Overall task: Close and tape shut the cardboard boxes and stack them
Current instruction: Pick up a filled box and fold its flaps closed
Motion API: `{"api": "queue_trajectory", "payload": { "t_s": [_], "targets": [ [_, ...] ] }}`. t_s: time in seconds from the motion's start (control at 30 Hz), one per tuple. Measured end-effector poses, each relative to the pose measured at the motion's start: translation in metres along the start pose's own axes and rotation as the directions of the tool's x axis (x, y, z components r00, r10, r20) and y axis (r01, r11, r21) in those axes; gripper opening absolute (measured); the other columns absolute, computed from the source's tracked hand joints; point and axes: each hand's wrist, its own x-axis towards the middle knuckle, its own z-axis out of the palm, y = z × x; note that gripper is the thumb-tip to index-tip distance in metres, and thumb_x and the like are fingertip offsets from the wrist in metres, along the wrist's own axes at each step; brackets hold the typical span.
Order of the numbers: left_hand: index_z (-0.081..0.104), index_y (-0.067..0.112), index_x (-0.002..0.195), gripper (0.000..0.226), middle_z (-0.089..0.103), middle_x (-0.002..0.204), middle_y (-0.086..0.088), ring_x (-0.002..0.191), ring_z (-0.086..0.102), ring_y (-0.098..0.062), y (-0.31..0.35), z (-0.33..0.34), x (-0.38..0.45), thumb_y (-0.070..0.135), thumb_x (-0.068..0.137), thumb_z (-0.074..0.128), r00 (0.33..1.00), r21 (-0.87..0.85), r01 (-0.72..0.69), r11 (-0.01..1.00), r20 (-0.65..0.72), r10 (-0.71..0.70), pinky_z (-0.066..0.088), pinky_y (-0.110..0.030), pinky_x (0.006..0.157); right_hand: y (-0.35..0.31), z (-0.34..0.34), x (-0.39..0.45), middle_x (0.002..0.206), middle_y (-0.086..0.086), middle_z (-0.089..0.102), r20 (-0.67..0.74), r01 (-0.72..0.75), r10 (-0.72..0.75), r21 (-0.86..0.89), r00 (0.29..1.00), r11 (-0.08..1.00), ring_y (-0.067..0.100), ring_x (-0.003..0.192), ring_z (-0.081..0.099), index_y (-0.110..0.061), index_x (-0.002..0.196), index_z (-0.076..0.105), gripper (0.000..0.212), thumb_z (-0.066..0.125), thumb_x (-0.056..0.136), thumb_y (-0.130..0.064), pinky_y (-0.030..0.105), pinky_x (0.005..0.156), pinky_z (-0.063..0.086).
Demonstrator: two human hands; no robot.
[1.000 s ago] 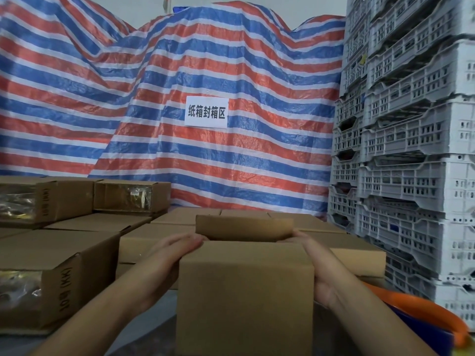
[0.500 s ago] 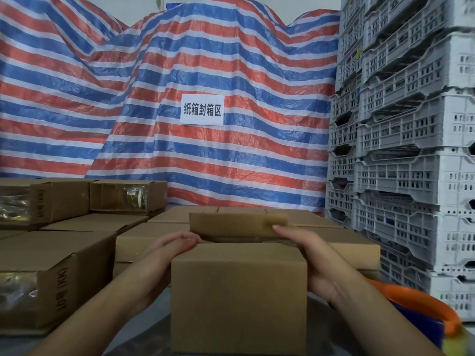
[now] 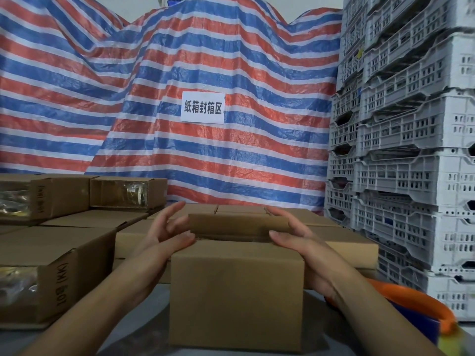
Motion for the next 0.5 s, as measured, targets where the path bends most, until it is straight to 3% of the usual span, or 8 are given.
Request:
{"api": "queue_trajectory", "payload": {
  "t_s": [0.1, 0.23, 0.37, 0.5],
  "targets": [
    [0.069, 0.043, 0.108, 0.036, 0.072, 0.109, 0.006, 0.101, 0.068, -0.016, -0.0009, -0.0015, -0.0004, 0.025, 0.077, 0.066, 1.0, 0.123, -0.018, 0.992, -0.018, 0.021, 0.05, -0.038, 0.088, 0.0014, 0.0016, 0.0014, 0.13, -0.011, 0.067, -0.032, 0.084, -0.086, -0.074, 0.996, 0.994, 0.014, 0.12, 0.064, -0.043, 0.123, 0.068, 0.066, 0.088, 0.061, -0.041, 0.037, 0.098, 0.051],
    [0.074, 0.038, 0.097, 0.024, 0.072, 0.11, 0.006, 0.102, 0.067, -0.011, -0.001, -0.0016, -0.0005, 0.032, 0.076, 0.064, 1.0, 0.19, 0.003, 0.982, -0.027, 0.002, 0.048, -0.036, 0.09, 0.0035, 0.0029, 0.0003, 0.122, -0.001, 0.072, -0.029, 0.059, -0.061, -0.043, 0.998, 0.997, 0.015, 0.111, 0.069, -0.031, 0.117, 0.075, 0.056, 0.088, 0.063, -0.044, 0.024, 0.082, 0.056],
    [0.074, 0.039, 0.094, 0.021, 0.072, 0.109, 0.008, 0.098, 0.067, -0.007, -0.0018, -0.0014, -0.0014, 0.034, 0.077, 0.062, 1.0, 0.224, -0.016, 0.974, -0.02, 0.021, 0.048, -0.033, 0.085, 0.0068, 0.0019, 0.0024, 0.121, -0.004, 0.073, -0.047, 0.068, -0.073, -0.099, 0.996, 0.993, 0.015, 0.111, 0.069, -0.022, 0.101, 0.081, 0.042, 0.08, 0.068, -0.047, 0.025, 0.082, 0.056],
    [0.074, 0.035, 0.094, 0.019, 0.072, 0.106, 0.007, 0.096, 0.067, -0.008, 0.0021, -0.0031, 0.001, 0.027, 0.082, 0.062, 1.0, 0.276, -0.007, 0.961, 0.007, 0.005, 0.048, -0.031, 0.085, 0.0074, 0.001, 0.0029, 0.121, -0.005, 0.072, -0.056, 0.071, -0.08, -0.155, 0.995, 0.985, 0.015, 0.111, 0.068, -0.02, 0.099, 0.081, 0.029, 0.074, 0.078, -0.04, 0.028, 0.087, 0.052]
  ]
}}
